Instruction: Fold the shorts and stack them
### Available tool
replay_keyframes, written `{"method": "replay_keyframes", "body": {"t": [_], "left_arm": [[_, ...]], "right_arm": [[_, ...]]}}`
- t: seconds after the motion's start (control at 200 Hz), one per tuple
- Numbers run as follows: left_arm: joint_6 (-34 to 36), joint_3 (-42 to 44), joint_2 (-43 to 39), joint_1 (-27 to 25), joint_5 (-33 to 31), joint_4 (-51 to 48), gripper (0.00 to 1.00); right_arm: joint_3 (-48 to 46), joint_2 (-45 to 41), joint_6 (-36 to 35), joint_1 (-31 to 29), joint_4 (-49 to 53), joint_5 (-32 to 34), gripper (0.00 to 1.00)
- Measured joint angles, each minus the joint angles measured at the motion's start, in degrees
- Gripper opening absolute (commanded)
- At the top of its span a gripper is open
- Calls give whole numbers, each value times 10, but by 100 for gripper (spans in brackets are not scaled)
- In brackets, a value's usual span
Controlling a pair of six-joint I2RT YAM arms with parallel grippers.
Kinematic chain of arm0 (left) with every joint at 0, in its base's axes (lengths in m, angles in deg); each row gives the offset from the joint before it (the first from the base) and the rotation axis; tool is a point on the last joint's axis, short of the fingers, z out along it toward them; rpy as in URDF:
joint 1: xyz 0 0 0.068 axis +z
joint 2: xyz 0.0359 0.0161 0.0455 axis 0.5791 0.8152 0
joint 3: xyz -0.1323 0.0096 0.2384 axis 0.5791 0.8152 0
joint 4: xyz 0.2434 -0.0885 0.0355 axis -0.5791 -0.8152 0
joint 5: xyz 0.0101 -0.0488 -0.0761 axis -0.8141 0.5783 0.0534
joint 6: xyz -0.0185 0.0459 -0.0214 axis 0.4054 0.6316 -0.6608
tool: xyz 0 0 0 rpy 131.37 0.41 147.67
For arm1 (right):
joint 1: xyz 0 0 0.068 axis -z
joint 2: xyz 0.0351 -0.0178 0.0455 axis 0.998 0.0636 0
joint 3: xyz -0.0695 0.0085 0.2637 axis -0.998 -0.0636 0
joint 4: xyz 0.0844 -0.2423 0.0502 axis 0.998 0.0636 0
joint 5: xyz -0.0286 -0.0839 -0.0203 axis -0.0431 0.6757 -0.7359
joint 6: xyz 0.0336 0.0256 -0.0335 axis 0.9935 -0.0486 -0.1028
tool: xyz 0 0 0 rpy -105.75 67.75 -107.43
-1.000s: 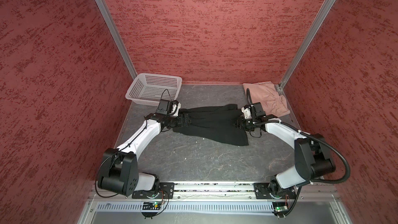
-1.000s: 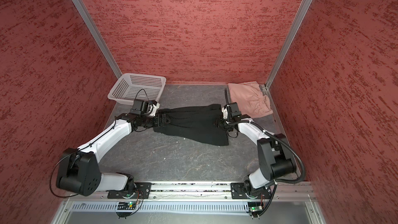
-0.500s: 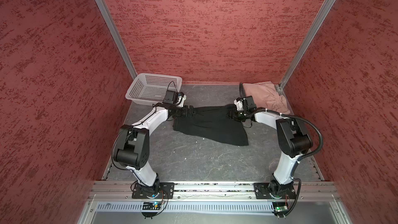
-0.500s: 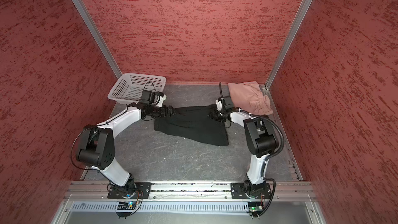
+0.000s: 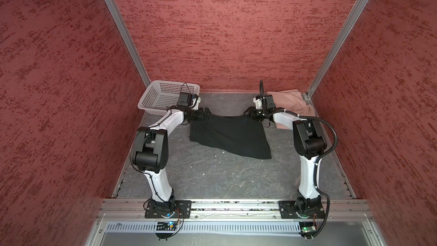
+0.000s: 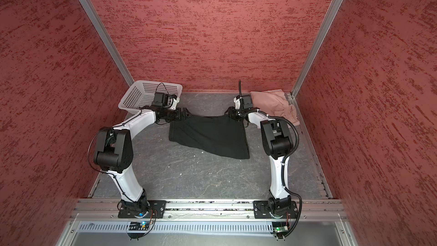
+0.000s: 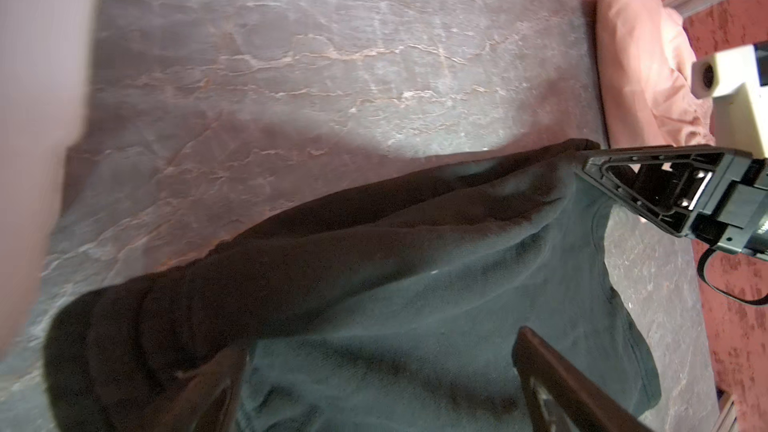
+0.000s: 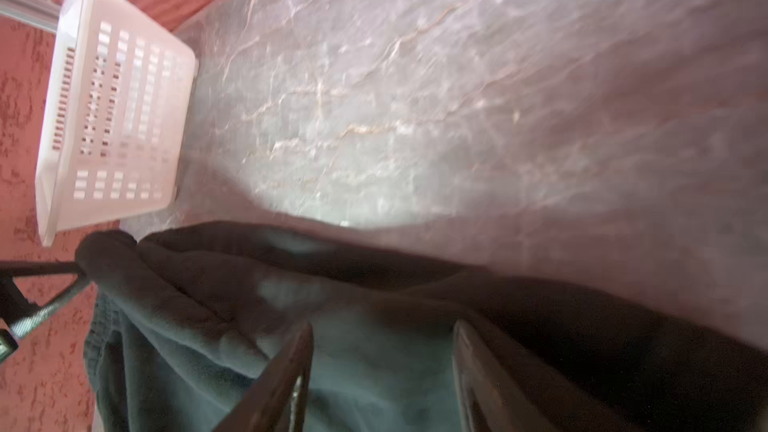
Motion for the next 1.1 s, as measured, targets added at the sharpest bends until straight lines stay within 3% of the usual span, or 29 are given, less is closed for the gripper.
{"method": "replay_keyframes", "body": {"t": [0.185, 0.321, 0.491, 0.621, 0.711, 0.791, 0.947, 1.102], "left_arm": [[-6, 4, 6, 14, -18, -14, 100], [-16, 13, -3, 15, 25, -13, 99], [-30, 13, -88, 8, 84, -9, 99], [-38, 14, -185, 3, 57, -5, 99], [-41, 42, -248, 7, 3, -3, 99], [-51, 93, -290, 25, -35, -7, 99], [-90, 224, -341, 115, -30, -22, 99], [-110, 288, -428, 178, -9, -49, 99]], "right_arm": [[1, 20, 7, 23, 7, -1, 57], [-8, 12, 0, 27, 10, -2, 58], [-69, -59, -9, 26, 17, 5, 59], [-108, -147, -14, 7, 17, 18, 60], [-132, -200, -27, -39, 10, 34, 66], [-147, -221, -59, -115, 5, 63, 70], [-169, -215, -132, -266, 7, 120, 75], [-214, -213, -131, -278, 2, 141, 71]]}}
